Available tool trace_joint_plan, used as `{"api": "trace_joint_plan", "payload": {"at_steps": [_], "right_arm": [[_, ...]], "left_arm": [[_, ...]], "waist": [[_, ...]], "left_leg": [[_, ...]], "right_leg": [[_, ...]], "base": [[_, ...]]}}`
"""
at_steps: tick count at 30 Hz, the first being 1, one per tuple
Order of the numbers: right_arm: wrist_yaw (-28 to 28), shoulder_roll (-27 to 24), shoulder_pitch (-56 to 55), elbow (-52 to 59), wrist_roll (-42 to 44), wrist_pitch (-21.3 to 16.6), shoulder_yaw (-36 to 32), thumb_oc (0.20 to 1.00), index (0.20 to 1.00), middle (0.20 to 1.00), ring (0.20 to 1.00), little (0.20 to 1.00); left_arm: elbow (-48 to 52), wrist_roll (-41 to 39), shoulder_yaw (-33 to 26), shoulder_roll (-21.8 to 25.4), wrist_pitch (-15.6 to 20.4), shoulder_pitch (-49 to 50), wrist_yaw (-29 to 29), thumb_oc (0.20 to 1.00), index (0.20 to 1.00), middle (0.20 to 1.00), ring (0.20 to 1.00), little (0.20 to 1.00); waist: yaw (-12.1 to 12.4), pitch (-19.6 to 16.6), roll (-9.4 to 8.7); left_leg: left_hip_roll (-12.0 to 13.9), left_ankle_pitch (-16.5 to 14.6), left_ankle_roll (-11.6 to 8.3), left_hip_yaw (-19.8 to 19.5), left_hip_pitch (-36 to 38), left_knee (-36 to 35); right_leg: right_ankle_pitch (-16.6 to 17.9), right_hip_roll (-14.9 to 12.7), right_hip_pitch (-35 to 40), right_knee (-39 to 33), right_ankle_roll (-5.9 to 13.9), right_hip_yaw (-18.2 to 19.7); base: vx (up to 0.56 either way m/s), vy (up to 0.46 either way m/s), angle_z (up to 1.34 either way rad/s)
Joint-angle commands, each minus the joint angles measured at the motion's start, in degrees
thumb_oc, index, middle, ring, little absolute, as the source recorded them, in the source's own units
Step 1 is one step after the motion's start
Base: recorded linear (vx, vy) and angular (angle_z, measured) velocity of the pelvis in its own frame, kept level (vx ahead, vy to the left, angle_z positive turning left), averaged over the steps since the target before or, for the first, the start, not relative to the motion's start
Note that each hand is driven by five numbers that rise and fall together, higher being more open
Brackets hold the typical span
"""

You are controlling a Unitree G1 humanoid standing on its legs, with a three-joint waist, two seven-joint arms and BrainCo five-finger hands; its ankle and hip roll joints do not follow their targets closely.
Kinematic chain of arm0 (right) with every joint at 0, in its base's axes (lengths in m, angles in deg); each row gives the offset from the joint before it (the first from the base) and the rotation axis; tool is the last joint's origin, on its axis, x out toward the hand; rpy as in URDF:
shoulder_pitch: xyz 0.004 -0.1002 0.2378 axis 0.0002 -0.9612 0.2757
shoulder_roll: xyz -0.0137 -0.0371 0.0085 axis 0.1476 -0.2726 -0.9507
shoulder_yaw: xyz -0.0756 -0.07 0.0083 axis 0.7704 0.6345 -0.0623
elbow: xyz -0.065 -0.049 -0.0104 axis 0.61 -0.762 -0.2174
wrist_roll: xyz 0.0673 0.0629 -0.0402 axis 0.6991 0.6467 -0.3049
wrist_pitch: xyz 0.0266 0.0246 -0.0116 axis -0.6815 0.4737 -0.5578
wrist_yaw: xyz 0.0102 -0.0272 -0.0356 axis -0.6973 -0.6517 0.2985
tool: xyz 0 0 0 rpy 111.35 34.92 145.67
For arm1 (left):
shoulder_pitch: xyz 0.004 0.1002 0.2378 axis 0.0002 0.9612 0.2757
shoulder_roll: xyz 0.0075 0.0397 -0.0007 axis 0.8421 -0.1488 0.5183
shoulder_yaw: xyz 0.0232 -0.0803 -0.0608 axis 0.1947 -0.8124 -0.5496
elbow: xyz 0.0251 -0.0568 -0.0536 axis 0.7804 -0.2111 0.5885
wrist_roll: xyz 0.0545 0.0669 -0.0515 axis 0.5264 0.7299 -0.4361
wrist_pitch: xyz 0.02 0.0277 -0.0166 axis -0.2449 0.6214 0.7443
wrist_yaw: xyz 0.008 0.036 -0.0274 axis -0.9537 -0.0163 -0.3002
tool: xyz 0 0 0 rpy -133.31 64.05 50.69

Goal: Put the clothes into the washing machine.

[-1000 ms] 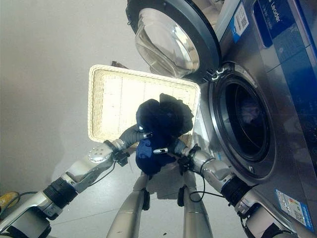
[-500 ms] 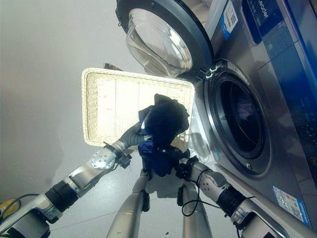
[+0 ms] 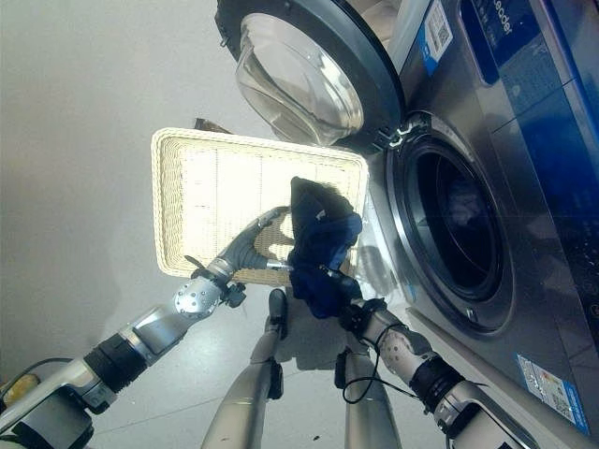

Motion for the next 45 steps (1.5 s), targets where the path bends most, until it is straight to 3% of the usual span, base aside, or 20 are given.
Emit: {"api": "trace_joint_plan", "payload": {"at_steps": [1, 7, 8, 10, 13, 17, 19, 20, 21, 24, 29, 34, 35, 36, 37, 39, 42, 43, 44, 45], "right_arm": [[-0.9, 0.1, 0.0, 3.8, 7.4, -8.3, -5.3, 0.2, 0.2, 0.2, 0.2, 0.2], [-1.4, 0.2, -1.9, 2.7, 20.2, -18.0, -19.3, 0.2, 0.2, 0.2, 0.2, 0.2], [-1.4, 0.2, -1.9, 2.7, 20.2, -18.0, -19.3, 0.2, 0.2, 0.2, 0.2, 0.2], [-1.5, -0.7, 0.1, -0.4, 30.3, -23.7, -28.0, 0.2, 0.2, 0.2, 0.2, 0.2], [-0.4, -1.6, 3.2, -4.0, 35.3, -26.7, -32.7, 0.2, 0.2, 0.2, 0.2, 0.2], [6.8, -7.6, 13.2, -12.8, 39.2, -34.8, -39.6, 0.2, 0.2, 0.2, 0.2, 0.2], [9.4, -10.2, 16.7, -15.9, 38.4, -37.2, -40.3, 0.2, 0.2, 0.2, 0.2, 0.2], [14.8, -13.6, 19.9, -19.3, 34.9, -40.5, -40.7, 0.2, 0.2, 0.2, 0.2, 0.2], [16.1, -14.0, 20.5, -19.8, 33.9, -41.0, -40.7, 0.2, 0.2, 0.2, 0.2, 0.2], [27.9, -21.5, 25.5, -28.1, 29.1, -39.5, -39.3, 0.2, 0.2, 0.2, 0.2, 0.2], [25.7, -26.1, 27.2, -29.9, 33.7, -42.7, -39.3, 0.2, 0.2, 0.2, 0.2, 0.2], [28.0, -29.9, 29.7, -27.7, 35.8, -51.3, -38.2, 0.2, 0.2, 0.2, 0.2, 0.2], [27.0, -30.6, 31.1, -27.4, 37.0, -55.9, -38.7, 0.492, 0.492, 0.492, 0.492, 0.492], [26.7, -30.8, 31.3, -27.4, 37.5, -56.9, -38.8, 0.614, 0.614, 0.614, 0.614, 0.614], [25.8, -30.9, 31.8, -27.2, 38.3, -58.0, -39.1, 1.0, 1.0, 1.0, 1.0, 1.0], [25.5, -30.6, 32.8, -27.6, 38.9, -55.2, -38.7, 1.0, 1.0, 1.0, 1.0, 1.0], [28.1, -30.2, 33.3, -29.3, 38.2, -40.7, -37.2, 1.0, 1.0, 1.0, 1.0, 1.0], [26.0, -29.1, 32.5, -31.1, 38.0, -25.7, -35.5, 1.0, 1.0, 1.0, 1.0, 1.0], [24.3, -28.7, 32.1, -31.6, 36.6, -18.0, -34.1, 1.0, 1.0, 1.0, 1.0, 1.0], [23.0, -28.4, 31.9, -31.9, 35.8, -14.3, -33.0, 1.0, 1.0, 1.0, 1.0, 1.0]], "left_arm": [[-1.1, -3.8, -5.6, 0.0, -0.5, 2.0, 7.0, 1.0, 1.0, 1.0, 1.0, 1.0], [-8.3, -10.1, -14.3, -0.9, 1.6, 7.3, 8.3, 1.0, 1.0, 1.0, 1.0, 1.0], [-8.3, -10.1, -14.3, -0.9, 1.6, 7.3, 8.3, 1.0, 1.0, 1.0, 1.0, 1.0], [-12.5, -12.7, -16.7, -1.4, 4.1, 9.2, 7.1, 1.0, 1.0, 1.0, 1.0, 1.0], [-14.8, -13.8, -16.6, -1.6, 4.8, 9.0, 6.5, 1.0, 1.0, 1.0, 1.0, 1.0], [-17.9, -16.1, -15.0, -1.2, 5.5, 7.7, 4.6, 1.0, 1.0, 1.0, 1.0, 1.0], [-17.7, -16.8, -14.2, -0.9, 5.3, 7.2, 4.3, 1.0, 1.0, 1.0, 1.0, 1.0], [-17.2, -17.7, -13.0, 0.0, 4.8, 7.0, 3.9, 1.0, 1.0, 1.0, 1.0, 1.0], [-17.1, -17.8, -12.9, 0.1, 4.7, 6.8, 3.8, 1.0, 1.0, 1.0, 1.0, 1.0], [-15.6, -19.1, -10.7, 2.1, 4.0, 6.6, 3.3, 1.0, 1.0, 1.0, 1.0, 1.0], [-13.1, -20.8, -9.2, 4.6, 3.4, 7.2, 4.2, 1.0, 1.0, 1.0, 1.0, 1.0], [-11.3, -20.7, -8.0, 6.7, 3.0, 8.6, 3.1, 1.0, 1.0, 1.0, 1.0, 1.0], [-11.0, -20.7, -7.5, 6.5, 3.5, 9.1, 3.2, 1.0, 1.0, 1.0, 1.0, 1.0], [-10.9, -20.7, -7.5, 6.5, 3.7, 9.3, 3.1, 1.0, 1.0, 1.0, 1.0, 1.0], [-10.7, -20.6, -7.2, 6.3, 3.8, 9.6, 3.1, 1.0, 1.0, 1.0, 1.0, 1.0], [-10.5, -20.6, -6.7, 5.8, 4.0, 9.6, 2.9, 1.0, 1.0, 1.0, 1.0, 1.0], [-10.4, -21.1, -6.5, 5.6, 3.5, 9.0, 2.3, 1.0, 1.0, 1.0, 1.0, 1.0], [-10.9, -21.2, -6.4, 5.6, 3.6, 8.8, 1.8, 1.0, 1.0, 1.0, 1.0, 1.0], [-11.1, -21.2, -6.6, 5.8, 3.7, 8.5, 1.5, 1.0, 1.0, 1.0, 1.0, 1.0], [-11.1, -21.0, -6.9, 5.9, 3.8, 8.5, 1.3, 1.0, 1.0, 1.0, 1.0, 1.0]], "waist": [[-0.9, 0.4, 2.29], [-1.8, 0.4, 3.0], [-1.8, 0.4, 3.0], [-2.1, 0.4, 3.9], [-2.0, 0.4, 4.47], [-1.2, 0.4, 5.48], [-0.9, 0.4, 5.82], [-0.5, 0.4, 6.16], [-0.4, 0.4, 6.21], [0.4, 0.4, 6.53], [0.9, 0.4, 6.51], [1.0, 0.4, 6.87], [1.2, 0.4, 7.2], [1.2, 0.4, 7.28], [1.2, 0.4, 7.55], [1.3, 0.4, 7.96], [1.2, 0.4, 8.32], [1.4, 0.4, 8.17], [1.6, 0.4, 8.0], [1.7, 0.4, 7.87]], "left_leg": [[-3.1, -2.8, -0.42, 2.3, -1.6, 3.1], [-2.6, -3.3, -0.83, 3.3, -1.1, 3.1], [-2.6, -3.3, -0.83, 3.3, -1.1, 3.1], [-2.5, -3.8, -1.01, 3.7, -1.2, 3.5], [-2.4, -4.0, -1.11, 3.8, -1.4, 3.7], [-2.5, -4.4, -1.18, 3.6, -2.5, 4.4], [-2.5, -4.1, -1.11, 3.5, -3.7, 4.8], [-2.7, -4.5, -1.08, 3.0, -4.2, 5.6], [-2.7, -4.1, -1.02, 3.1, -4.8, 5.7], [-3.0, -4.7, -0.87, 2.2, -6.6, 7.3], [-2.8, -4.2, -0.46, 1.5, -8.8, 8.1], [-2.9, -5.4, -0.22, 0.6, -10.3, 11.0], [-2.9, -5.6, -0.21, 0.4, -10.5, 11.5], [-3.0, -5.7, -0.21, 0.3, -10.6, 11.6], [-3.0, -5.8, -0.3, 0.1, -10.6, 12.0], [-3.0, -5.9, -0.43, 0.0, -10.7, 12.7], [-3.0, -5.9, -0.55, 0.0, -11.1, 13.3], [-3.1, -6.0, -0.43, -0.1, -11.2, 13.3], [-3.0, -5.6, -0.34, 0.0, -11.5, 13.1], [-2.9, -5.5, -0.3, 0.1, -11.7, 13.0]], "right_leg": [[-6.8, 1.4, -0.3, 6.2, 3.53, -1.4], [-7.4, 1.8, -0.5, 7.0, 3.67, -0.3], [-7.4, 1.8, -0.5, 7.0, 3.67, -0.3], [-7.8, 1.8, -0.8, 7.2, 3.68, 0.0], [-7.9, 1.7, -1.1, 7.3, 3.75, -0.1], [-8.2, 1.6, -1.9, 7.9, 3.63, -0.6], [-7.9, 1.6, -2.9, 8.3, 3.46, -0.8], [-8.7, 1.7, -3.2, 9.2, 3.34, -1.1], [-8.3, 1.7, -3.8, 9.3, 3.24, -1.2], [-9.5, 1.8, -5.2, 11.8, 2.89, -1.7], [-10.1, 2.2, -7.3, 14.5, 2.43, -2.3], [-13.4, 2.8, -9.3, 20.2, 1.59, -1.9], [-14.1, 2.7, -9.5, 21.2, 1.45, -2.0], [-14.2, 2.7, -9.6, 21.4, 1.43, -2.0], [-14.6, 2.7, -9.7, 22.0, 1.35, -2.1], [-15.2, 2.7, -9.9, 22.8, 1.16, -2.0], [-15.4, 2.6, -10.3, 23.3, 0.95, -1.8], [-15.6, 2.7, -10.2, 23.2, 0.84, -1.8], [-15.2, 2.8, -10.4, 22.9, 0.71, -1.9], [-15.1, 2.9, -10.6, 22.7, 0.65, -2.0]], "base": [[0.0, 0.0, 0.0], [0.03, 0.01, -0.04], [0.05, 0.025, -0.16], [0.07, 0.004, -0.15], [0.04, -0.019, -0.07], [0.05, -0.045, -0.05], [0.05, -0.057, 0.01], [0.03, -0.053, 0.03], [0.09, -0.084, 0.04], [0.06, -0.11, 0.09], [0.06, -0.089, 0.04], [0.08, -0.074, -0.04], [0.05, -0.057, -0.04], [0.06, -0.06, -0.01], [0.04, -0.036, 0.01], [0.04, -0.021, 0.02], [0.02, -0.001, 0.04], [0.02, -0.034, 0.05], [-0.02, -0.054, 0.05], [-0.05, -0.08, 0.06]]}}
